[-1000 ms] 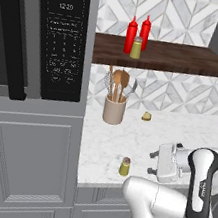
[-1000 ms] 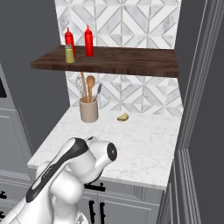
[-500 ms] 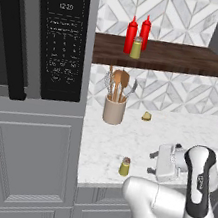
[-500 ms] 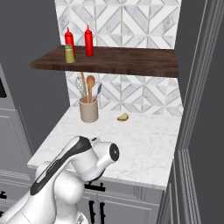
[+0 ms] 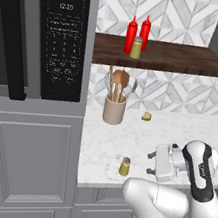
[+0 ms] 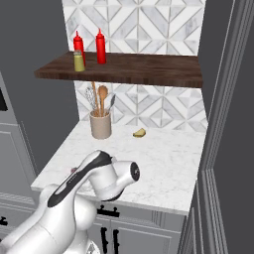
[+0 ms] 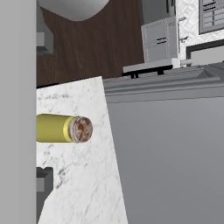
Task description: Put the shaker and condiment bottle from the counter next to their counterparts in the cabinet.
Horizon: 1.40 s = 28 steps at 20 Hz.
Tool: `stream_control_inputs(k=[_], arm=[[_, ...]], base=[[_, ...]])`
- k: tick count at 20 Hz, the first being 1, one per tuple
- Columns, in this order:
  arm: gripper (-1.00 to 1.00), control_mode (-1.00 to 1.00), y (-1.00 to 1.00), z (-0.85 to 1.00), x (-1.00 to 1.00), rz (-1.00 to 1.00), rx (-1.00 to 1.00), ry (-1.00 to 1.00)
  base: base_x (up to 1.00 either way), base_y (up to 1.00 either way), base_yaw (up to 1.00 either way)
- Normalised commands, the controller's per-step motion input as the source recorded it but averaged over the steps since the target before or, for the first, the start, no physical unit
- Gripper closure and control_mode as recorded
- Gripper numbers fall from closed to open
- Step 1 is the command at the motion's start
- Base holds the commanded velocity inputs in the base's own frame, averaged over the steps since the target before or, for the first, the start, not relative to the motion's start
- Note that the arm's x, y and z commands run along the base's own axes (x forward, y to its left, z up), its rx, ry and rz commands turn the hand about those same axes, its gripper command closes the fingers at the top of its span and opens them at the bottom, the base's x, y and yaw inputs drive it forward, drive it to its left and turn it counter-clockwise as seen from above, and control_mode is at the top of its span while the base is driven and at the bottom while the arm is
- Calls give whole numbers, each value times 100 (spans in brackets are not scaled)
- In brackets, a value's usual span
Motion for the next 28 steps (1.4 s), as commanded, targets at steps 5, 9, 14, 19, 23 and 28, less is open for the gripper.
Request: stream_control_inputs(k=[5, 9, 14, 19, 23, 28], arm=[[-100, -100, 41, -34, 0, 3, 0, -3], [-100, -100, 39, -34, 18, 1, 0, -4], [-100, -100, 40, -30, 15, 0, 0, -3], [-100, -100, 45, -28, 0, 0, 0, -3], [-100, -100, 36, -30, 0, 0, 0, -1], [-100, -100, 16, -27, -1, 0, 0, 0]], base=[[0, 0, 0], [0, 0, 0], [0, 0, 0], [0, 0, 0], [0, 0, 0], [0, 0, 0]])
